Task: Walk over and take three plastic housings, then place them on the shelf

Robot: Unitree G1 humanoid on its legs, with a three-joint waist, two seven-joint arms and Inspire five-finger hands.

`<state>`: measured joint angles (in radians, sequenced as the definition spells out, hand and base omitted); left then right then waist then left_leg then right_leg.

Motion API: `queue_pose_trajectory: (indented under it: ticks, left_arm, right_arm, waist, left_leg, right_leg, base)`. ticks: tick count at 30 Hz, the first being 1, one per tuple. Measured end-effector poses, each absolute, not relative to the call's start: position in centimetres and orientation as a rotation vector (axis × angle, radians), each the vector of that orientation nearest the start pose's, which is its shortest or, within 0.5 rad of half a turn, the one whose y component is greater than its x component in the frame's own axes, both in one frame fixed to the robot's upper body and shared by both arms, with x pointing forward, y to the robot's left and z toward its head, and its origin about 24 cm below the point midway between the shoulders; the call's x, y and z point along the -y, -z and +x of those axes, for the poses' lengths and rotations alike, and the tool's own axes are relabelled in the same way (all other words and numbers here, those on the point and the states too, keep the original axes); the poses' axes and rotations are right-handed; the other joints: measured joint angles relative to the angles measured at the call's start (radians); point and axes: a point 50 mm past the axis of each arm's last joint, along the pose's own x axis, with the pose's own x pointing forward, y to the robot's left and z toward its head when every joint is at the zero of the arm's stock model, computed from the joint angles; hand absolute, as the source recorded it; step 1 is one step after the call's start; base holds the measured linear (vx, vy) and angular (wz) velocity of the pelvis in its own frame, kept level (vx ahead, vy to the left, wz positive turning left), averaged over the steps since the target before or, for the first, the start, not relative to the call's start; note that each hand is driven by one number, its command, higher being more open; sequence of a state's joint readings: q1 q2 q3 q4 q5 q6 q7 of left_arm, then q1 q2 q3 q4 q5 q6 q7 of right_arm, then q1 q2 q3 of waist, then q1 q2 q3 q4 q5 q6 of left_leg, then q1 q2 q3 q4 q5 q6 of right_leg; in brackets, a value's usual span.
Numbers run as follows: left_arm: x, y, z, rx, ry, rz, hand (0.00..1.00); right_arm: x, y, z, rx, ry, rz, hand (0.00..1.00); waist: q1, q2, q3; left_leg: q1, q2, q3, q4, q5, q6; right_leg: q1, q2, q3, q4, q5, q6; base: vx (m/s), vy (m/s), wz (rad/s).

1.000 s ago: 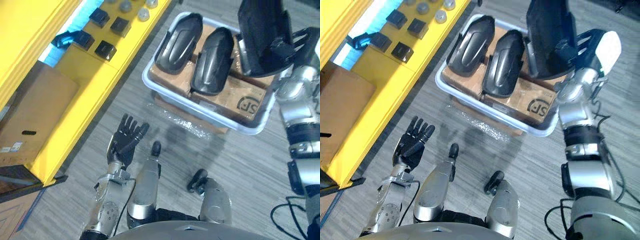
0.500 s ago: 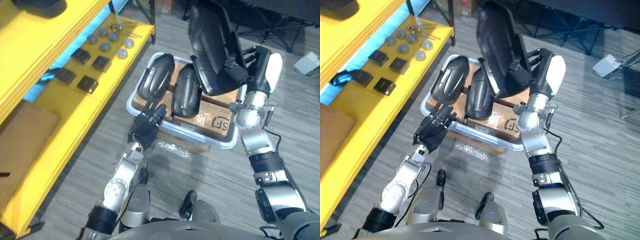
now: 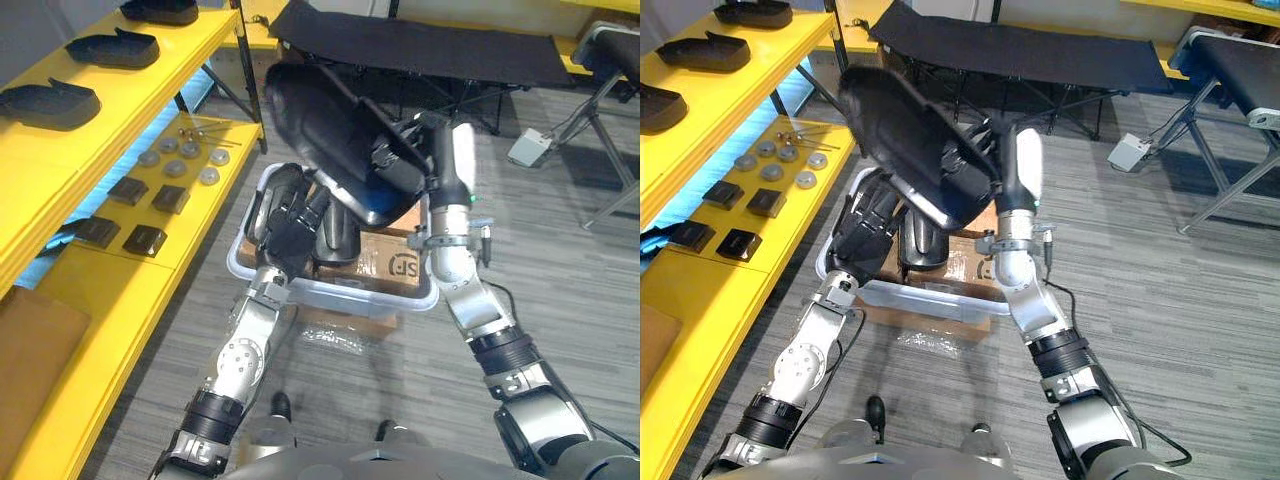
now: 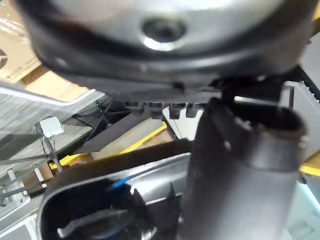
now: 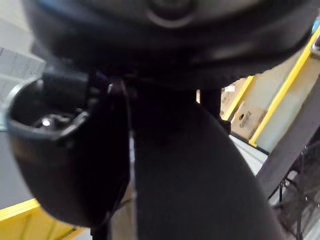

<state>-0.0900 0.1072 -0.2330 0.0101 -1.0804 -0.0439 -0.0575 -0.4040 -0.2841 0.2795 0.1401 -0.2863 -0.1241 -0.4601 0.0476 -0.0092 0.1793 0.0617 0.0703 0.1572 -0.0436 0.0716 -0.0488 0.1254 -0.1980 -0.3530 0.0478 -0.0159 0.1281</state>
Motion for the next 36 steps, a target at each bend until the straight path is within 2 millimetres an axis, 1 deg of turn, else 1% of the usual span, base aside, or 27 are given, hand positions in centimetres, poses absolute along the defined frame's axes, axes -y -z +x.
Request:
queue_pose_trajectory:
  ticks: [1,4,8,9,11,14,16,18,21,22,28,32,33,36]
  left_arm:
    - [-10.7,-6.2,26.4,-0.003,0.296,-0.940,1.00]
    - [-10.5,-6.3,26.4,-0.004,0.291,-0.943,1.00]
    - [-10.2,-6.2,26.3,-0.030,0.280,-0.935,1.00]
    - [-10.2,-6.2,26.3,-0.033,0.279,-0.935,0.00]
    - [-10.1,-6.2,26.3,-0.033,0.270,-0.936,0.00]
    - [-10.1,-6.2,26.2,-0.014,0.251,-0.945,0.00]
    - [-10.3,-6.4,26.2,0.017,0.229,-0.954,0.00]
    - [-10.6,-6.6,26.1,0.053,0.202,-0.964,0.00]
    - [-10.6,-6.5,25.9,0.055,0.185,-0.966,0.00]
    - [-10.4,-6.4,25.9,0.043,0.169,-0.972,0.00]
    - [-9.8,-6.1,25.5,0.026,0.157,-0.968,0.00]
    - [-9.9,-5.5,24.7,0.008,0.137,-0.940,0.00]
    - [-9.9,-5.4,24.7,0.005,0.135,-0.941,0.00]
    - [-9.9,-5.2,24.4,0.006,0.130,-0.913,0.00]
  right_arm:
    - [12.0,-12.7,31.0,0.508,0.086,-0.508,0.00]
    - [11.1,-12.6,30.7,0.506,0.043,-0.442,0.00]
    - [9.4,-11.3,29.7,0.475,-0.036,-0.350,0.00]
    - [9.0,-11.1,29.6,0.468,-0.048,-0.339,0.00]
    - [8.3,-10.8,29.3,0.447,-0.079,-0.290,0.00]
    - [8.4,-10.3,28.8,0.431,-0.079,-0.274,0.00]
    - [8.4,-10.1,28.4,0.415,-0.084,-0.234,0.00]
    - [8.3,-10.0,27.4,0.408,-0.094,-0.185,0.00]
    - [8.2,-9.8,26.9,0.402,-0.096,-0.168,0.00]
    - [8.2,-9.8,26.4,0.409,-0.103,-0.166,0.00]
    - [8.6,-9.3,25.7,0.391,-0.092,-0.156,0.00]
    - [8.7,-8.3,24.9,0.351,-0.088,-0.145,0.00]
    - [8.7,-8.3,24.8,0.348,-0.088,-0.145,1.00]
    - [8.7,-7.8,24.5,0.328,-0.099,-0.147,1.00]
  waist:
    - [-0.002,0.002,-0.004]
    - [-0.002,0.005,-0.009]
    - [0.000,0.004,-0.040]
    - [-0.001,0.005,-0.045]
    - [-0.002,0.006,-0.049]
    - [-0.002,0.006,-0.056]
    - [-0.002,0.006,-0.061]
    - [-0.017,0.004,-0.068]
    - [-0.027,0.000,-0.086]
    - [-0.029,-0.002,-0.091]
    - [-0.045,-0.004,-0.093]
    - [-0.052,-0.005,-0.094]
    - [-0.052,-0.005,-0.094]
    - [-0.051,-0.007,-0.096]
  left_leg:
    - [0.000,-0.004,0.000,-0.001,0.002,0.003]
    - [0.001,-0.008,0.000,-0.002,0.006,0.007]
    - [0.018,-0.021,0.001,-0.035,0.015,0.010]
    - [0.018,-0.022,0.002,-0.038,0.015,0.010]
    - [0.018,-0.024,0.005,-0.039,0.016,0.010]
    - [0.018,-0.024,0.007,-0.038,0.016,0.011]
    - [0.018,-0.024,0.010,-0.038,0.016,0.011]
    - [0.018,-0.025,0.015,-0.039,0.017,0.011]
    - [0.018,-0.025,0.020,-0.039,0.016,0.011]
    - [0.019,-0.025,0.024,-0.039,0.016,0.011]
    - [0.025,-0.024,0.030,-0.040,0.015,0.010]
    - [0.033,-0.022,0.038,-0.041,0.011,0.005]
    - [0.034,-0.022,0.039,-0.041,0.011,0.005]
    - [0.035,-0.022,0.040,-0.041,0.011,0.005]
  right_leg:
    - [0.000,-0.003,0.000,0.000,0.001,0.001]
    - [0.000,-0.007,0.001,0.000,0.007,0.002]
    - [0.001,-0.010,0.003,-0.009,0.010,0.003]
    - [0.001,-0.010,0.003,-0.014,0.010,0.003]
    - [0.000,-0.011,0.004,-0.018,0.015,0.001]
    - [-0.001,-0.010,0.005,-0.022,0.018,0.000]
    - [0.001,-0.008,0.009,-0.035,0.026,0.000]
    - [0.000,-0.009,0.016,-0.037,0.028,0.000]
    - [0.000,-0.009,0.020,-0.038,0.028,0.000]
    - [0.000,-0.009,0.023,-0.038,0.028,0.000]
    - [-0.001,-0.008,0.030,-0.037,0.028,-0.001]
    - [-0.002,-0.007,0.034,-0.035,0.024,-0.005]
    - [-0.002,-0.007,0.034,-0.034,0.024,-0.006]
    - [-0.002,-0.007,0.034,-0.034,0.022,-0.009]
  base:
    - [-0.04,0.029,0.00]
    - [-0.05,0.026,0.02]
    - [-0.03,0.020,-0.01]
    - [-0.04,0.038,-0.06]
    - [-0.02,0.019,-0.05]
    - [0.00,0.003,-0.01]
    - [0.02,0.009,-0.09]
    - [0.04,0.014,-0.08]
    - [0.04,0.009,-0.06]
    - [0.05,0.007,-0.09]
    - [0.00,0.003,-0.02]
    - [-0.02,0.006,-0.05]
    - [0.00,0.000,0.00]
    - [0.00,0.000,0.00]
